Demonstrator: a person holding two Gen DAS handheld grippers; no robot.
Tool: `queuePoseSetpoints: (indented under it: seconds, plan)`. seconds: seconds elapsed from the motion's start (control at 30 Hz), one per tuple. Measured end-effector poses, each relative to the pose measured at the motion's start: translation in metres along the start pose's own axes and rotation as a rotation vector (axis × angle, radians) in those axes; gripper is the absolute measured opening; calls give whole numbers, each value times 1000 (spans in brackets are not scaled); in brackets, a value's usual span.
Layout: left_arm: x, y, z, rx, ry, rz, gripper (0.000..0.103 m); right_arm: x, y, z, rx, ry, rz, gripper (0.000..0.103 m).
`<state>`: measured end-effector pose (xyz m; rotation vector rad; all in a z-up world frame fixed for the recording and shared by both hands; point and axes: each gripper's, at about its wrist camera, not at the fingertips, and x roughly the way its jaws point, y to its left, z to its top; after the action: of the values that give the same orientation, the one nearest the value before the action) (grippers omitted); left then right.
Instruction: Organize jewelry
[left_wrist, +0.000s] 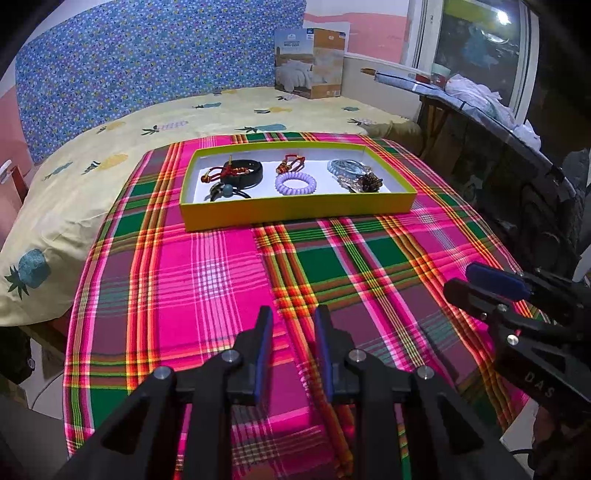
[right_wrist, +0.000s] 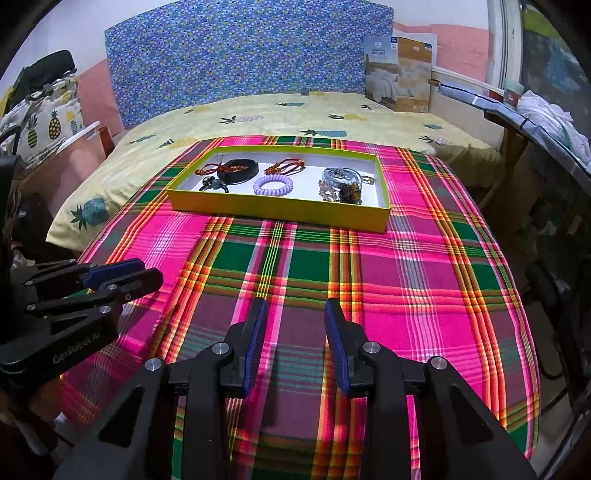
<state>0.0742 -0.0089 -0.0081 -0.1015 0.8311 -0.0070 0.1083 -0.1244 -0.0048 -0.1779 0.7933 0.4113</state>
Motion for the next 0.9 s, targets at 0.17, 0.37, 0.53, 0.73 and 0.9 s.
queuePoseSetpoints:
  seconds: [0.17,0.37,0.53,0.73,0.9]
  plan:
    - [-2,0,-1,-4,-2,3,24,1,0,-1,1,-1,-2,33]
    - [-5,-1,-2,-7,-5,21,24,0,1,-2,1,-4,-2,33]
    - [-6,-1,-3,-9,-1,28,24,-1,1,-2,1,-5,-2,33]
    - [-5,-4,-4,1,3,37,24,-1,1,-2,1,-5,-2,33]
    - [-4,-6,-4,7,5,37,24,-1,1,-2,1,-5,-2,33]
